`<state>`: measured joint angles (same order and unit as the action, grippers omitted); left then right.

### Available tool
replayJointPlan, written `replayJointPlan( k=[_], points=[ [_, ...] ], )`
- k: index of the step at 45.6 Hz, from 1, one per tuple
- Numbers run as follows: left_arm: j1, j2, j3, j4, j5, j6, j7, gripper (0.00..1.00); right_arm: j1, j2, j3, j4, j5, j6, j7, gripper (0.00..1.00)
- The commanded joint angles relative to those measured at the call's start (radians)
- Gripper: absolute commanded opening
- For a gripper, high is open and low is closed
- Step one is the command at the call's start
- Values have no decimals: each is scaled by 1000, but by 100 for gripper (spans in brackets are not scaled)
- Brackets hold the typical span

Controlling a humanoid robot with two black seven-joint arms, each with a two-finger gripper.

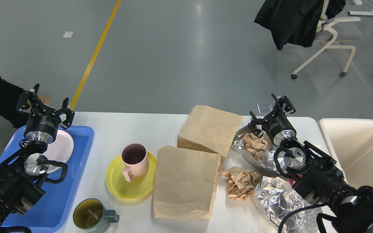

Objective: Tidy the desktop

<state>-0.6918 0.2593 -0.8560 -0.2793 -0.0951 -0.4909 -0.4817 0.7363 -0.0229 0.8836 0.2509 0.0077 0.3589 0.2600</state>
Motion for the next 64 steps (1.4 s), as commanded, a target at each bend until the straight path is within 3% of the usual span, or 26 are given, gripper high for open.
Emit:
replayJointPlan(
  k=[1,9,23,39,42,54,60,64],
  points=[
    [2,1,6,-4,6,0,11,96,0,0,0,1,0,0,1,100],
    [-6,18,75,-12,6,5,58,96,0,0,0,1,0,0,1,100],
    [-32,9,95,-11,9,14,68,96,0,0,0,1,0,0,1,100],
    [-414,150,145,-11,26,9,66,96,0,0,0,1,0,0,1,100],
    [-509,181,260,-12,49,8,67,96,0,0,0,1,0,0,1,100],
    [-983,229,1033,-12,150,-3,66,96,0,0,0,1,0,0,1,100],
    [-1144,225,1460,-20,160,-3,66,96,0,0,0,1,0,0,1,100],
    [-1213,206,1630,-43,160,-6,66,96,0,0,0,1,0,0,1,100]
  ],
)
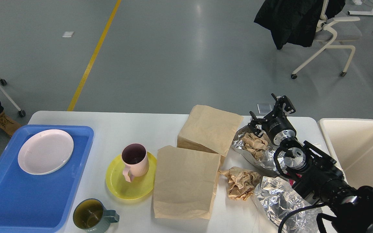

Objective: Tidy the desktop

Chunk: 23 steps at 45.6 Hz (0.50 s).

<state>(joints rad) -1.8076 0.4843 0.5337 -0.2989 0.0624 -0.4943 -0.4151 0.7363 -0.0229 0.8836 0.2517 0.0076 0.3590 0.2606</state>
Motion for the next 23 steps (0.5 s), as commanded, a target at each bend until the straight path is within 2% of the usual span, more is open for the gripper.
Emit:
replayJointPlan(
  k=[1,3,8,12,18,23],
  points=[
    [-110,-27,271,-41,2,-3,-1,96,0,0,0,0,0,1,0,100],
    [-137,-42,328,-100,2,-3,-1,96,0,0,0,0,0,0,-1,100],
    [-239,-75,488,-391,4,-6,-1,96,0,0,0,0,0,2,-1,100],
    [-249,-101,574,-529,4,-53,-1,96,0,0,0,0,0,0,-1,100],
    [-260,-116,701,-542,4,-223,-1,96,0,0,0,0,0,2,-1,100],
    [-303,-102,740,-542,2,-358,-1,96,0,0,0,0,0,0,0,100]
  ],
)
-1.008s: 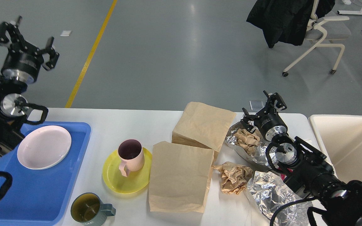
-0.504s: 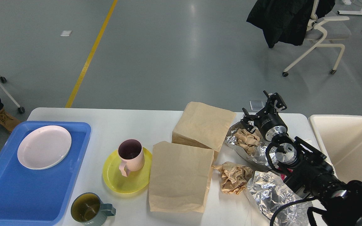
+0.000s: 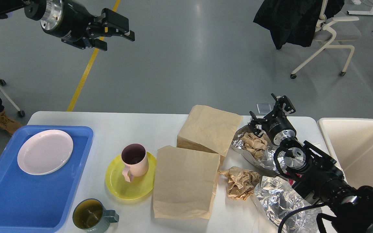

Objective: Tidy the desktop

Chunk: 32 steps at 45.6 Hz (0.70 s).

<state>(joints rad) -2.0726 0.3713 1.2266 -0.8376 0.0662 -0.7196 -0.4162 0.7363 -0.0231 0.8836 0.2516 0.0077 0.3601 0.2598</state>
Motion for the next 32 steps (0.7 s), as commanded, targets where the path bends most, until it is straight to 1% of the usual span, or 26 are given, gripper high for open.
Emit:
replayJointPlan(
  k=[1,5,6,13,18,26,32],
  points=[
    [-44,12,42,-3,-3,-153,-3,96,0,0,0,0,0,-1,1,100],
    [-63,9,60,-3,0,-237,-1,96,0,0,0,0,0,0,1,100],
    [-66,9,62,-5,-2,-240,-4,96,0,0,0,0,0,-1,-1,100],
    [-107,11,106,-18,0,-240,2,96,0,0,0,0,0,0,1,100],
    [-109,0,162,-21,0,-240,2,96,0,0,0,0,0,0,-1,100],
    [-106,-3,174,-28,1,-240,4,96,0,0,0,0,0,0,1,100],
    [-110,-11,212,-72,6,-240,2,96,0,0,0,0,0,0,1,100]
  ],
)
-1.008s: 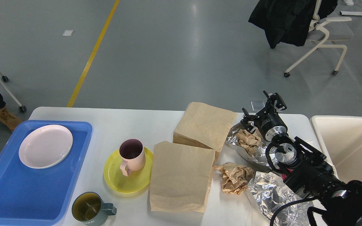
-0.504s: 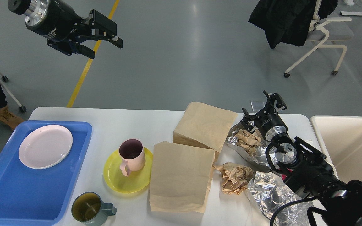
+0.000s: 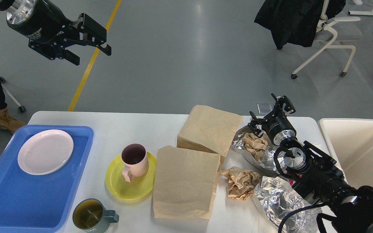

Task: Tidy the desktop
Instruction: 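Lower the left gripper toward the pink mug on the yellow plate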

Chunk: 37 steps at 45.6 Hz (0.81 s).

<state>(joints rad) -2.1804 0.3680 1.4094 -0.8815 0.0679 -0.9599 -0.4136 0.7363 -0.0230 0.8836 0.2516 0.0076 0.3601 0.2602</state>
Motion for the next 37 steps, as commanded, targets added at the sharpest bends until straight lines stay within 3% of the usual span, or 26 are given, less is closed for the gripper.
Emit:
replayJointPlan(
  k=[1,11,15,18,22,25,29,37],
  points=[
    [-2,-15,37,-30,4,0,-1,96,0,0,0,0,0,0,-1,100],
    [8,-168,141,-36,6,0,-1,96,0,0,0,0,0,0,-1,100],
    [8,-202,154,-69,9,0,21,96,0,0,0,0,0,0,-1,100],
    [-8,-231,152,-106,21,0,93,96,0,0,0,0,0,0,-1,100],
    [-25,-267,138,-120,24,0,229,96,0,0,0,0,0,0,1,100],
    [-30,-278,135,-128,26,0,305,96,0,0,0,0,0,0,1,100],
    [-32,-264,128,-125,27,0,355,96,0,0,0,0,0,0,-1,100],
    [-33,-255,100,-120,32,0,391,96,0,0,0,0,0,0,1,100]
  ],
)
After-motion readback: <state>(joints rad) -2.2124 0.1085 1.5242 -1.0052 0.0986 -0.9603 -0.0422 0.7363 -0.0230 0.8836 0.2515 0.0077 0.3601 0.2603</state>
